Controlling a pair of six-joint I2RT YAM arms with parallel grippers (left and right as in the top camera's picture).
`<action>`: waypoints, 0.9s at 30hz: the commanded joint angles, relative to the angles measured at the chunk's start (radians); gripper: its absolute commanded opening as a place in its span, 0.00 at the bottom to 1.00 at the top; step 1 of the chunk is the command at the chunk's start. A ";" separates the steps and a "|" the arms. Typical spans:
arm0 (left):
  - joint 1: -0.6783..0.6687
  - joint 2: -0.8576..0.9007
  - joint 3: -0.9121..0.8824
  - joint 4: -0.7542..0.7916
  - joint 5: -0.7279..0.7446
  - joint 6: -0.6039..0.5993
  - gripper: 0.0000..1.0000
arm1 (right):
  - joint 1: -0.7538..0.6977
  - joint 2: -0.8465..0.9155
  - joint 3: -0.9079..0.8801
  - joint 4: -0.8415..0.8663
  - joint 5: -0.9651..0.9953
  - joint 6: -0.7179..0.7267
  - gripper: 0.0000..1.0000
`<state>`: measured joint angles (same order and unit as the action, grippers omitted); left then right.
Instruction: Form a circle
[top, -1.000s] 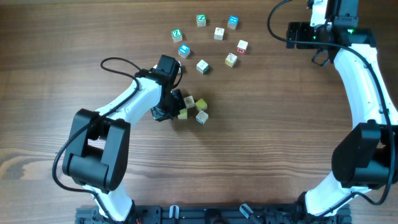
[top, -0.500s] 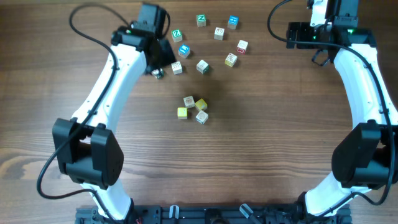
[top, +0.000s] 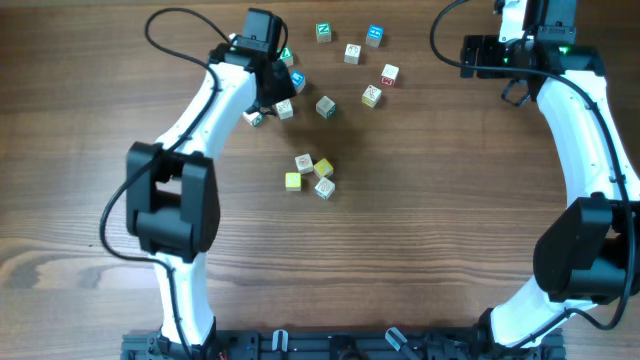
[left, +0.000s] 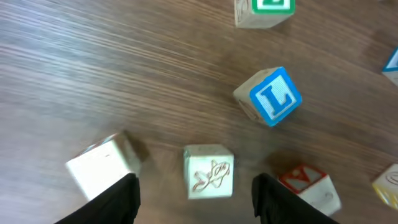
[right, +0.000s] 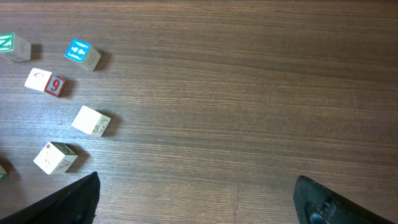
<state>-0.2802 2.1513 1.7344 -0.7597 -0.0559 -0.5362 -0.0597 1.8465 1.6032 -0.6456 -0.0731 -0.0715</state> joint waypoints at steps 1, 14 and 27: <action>-0.034 0.055 0.001 0.047 -0.010 0.005 0.54 | 0.002 0.016 -0.010 0.002 0.006 0.012 1.00; -0.047 0.098 -0.003 0.045 -0.055 0.005 0.50 | 0.002 0.016 -0.010 0.002 0.006 0.011 0.99; -0.049 0.119 0.000 0.054 -0.055 0.009 0.47 | 0.002 0.016 -0.010 0.002 0.006 0.011 1.00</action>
<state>-0.3283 2.2593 1.7344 -0.7090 -0.0868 -0.5362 -0.0597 1.8465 1.6032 -0.6460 -0.0734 -0.0715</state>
